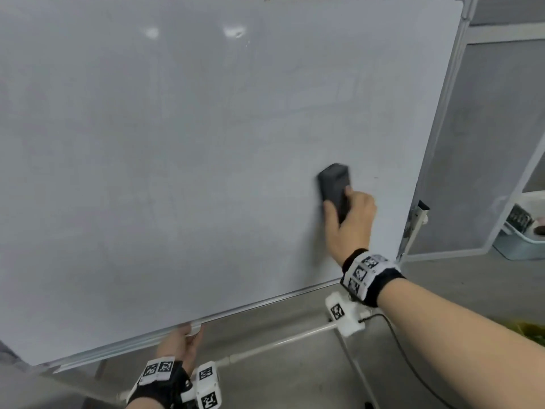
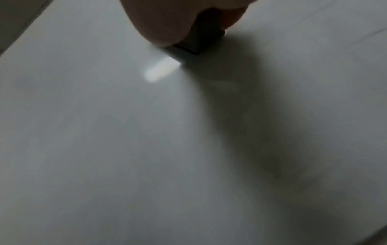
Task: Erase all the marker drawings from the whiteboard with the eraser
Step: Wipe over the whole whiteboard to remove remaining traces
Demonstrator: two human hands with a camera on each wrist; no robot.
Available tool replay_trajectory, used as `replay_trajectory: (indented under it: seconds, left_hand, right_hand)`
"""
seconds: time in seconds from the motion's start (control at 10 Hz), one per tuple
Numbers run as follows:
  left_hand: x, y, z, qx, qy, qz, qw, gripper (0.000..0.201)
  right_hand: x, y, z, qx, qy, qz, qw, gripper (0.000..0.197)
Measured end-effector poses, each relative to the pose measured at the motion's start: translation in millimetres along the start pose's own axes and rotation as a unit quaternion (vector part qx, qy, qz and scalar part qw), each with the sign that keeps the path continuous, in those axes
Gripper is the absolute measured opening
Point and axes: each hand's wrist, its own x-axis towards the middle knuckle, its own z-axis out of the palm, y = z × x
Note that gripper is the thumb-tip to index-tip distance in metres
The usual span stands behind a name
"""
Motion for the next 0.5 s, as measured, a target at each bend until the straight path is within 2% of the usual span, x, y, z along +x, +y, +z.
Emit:
replay_trajectory:
  seconds: [0.1, 0.2, 0.3, 0.4, 0.5]
  left_hand:
    - [-2, 1, 4, -0.003, 0.0, 0.014, 1.0, 0.02]
    - [-1, 4, 4, 0.007, -0.001, 0.015, 1.0, 0.02]
    - [14, 2, -3, 0.019, 0.0, 0.007, 1.0, 0.017]
    - [12, 0, -2, 0.024, 0.01, 0.006, 1.0, 0.017]
    - [9, 0, 2, 0.009, 0.014, 0.002, 1.0, 0.016]
  right_hand:
    - [39, 13, -14, 0.121, 0.116, 0.327, 0.93, 0.041]
    - [39, 19, -15, 0.152, 0.119, 0.438, 0.878, 0.039]
    - [44, 5, -5, 0.167, 0.083, 0.284, 0.94, 0.04]
    - [50, -28, -3, 0.197, 0.059, 0.274, 0.939, 0.038]
    - [30, 10, 2, 0.228, 0.091, 0.511, 0.824, 0.05]
